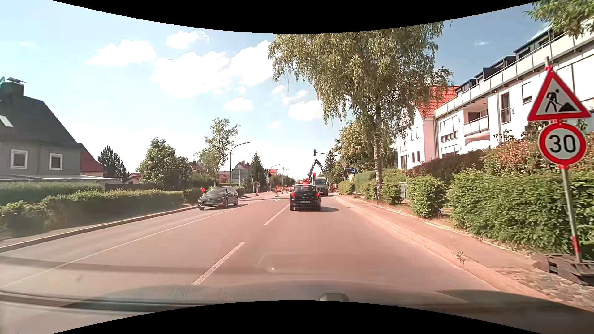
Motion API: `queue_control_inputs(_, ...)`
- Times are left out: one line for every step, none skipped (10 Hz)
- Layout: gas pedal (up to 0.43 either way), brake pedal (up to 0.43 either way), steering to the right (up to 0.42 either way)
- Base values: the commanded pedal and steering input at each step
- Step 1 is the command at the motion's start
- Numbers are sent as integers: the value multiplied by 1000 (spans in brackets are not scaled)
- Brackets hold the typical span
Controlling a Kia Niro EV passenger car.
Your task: Follow the waypoints while adhering to traffic rules and regulations
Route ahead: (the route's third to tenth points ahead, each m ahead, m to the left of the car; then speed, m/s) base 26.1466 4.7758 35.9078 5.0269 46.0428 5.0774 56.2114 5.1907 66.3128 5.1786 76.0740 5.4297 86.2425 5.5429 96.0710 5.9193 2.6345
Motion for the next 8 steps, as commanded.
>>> queue_control_inputs(0,183,-3)
queue_control_inputs(0,189,-3)
queue_control_inputs(0,195,-3)
queue_control_inputs(0,195,-3)
queue_control_inputs(0,195,-3)
queue_control_inputs(0,195,-3)
queue_control_inputs(0,195,-3)
queue_control_inputs(0,195,-3)
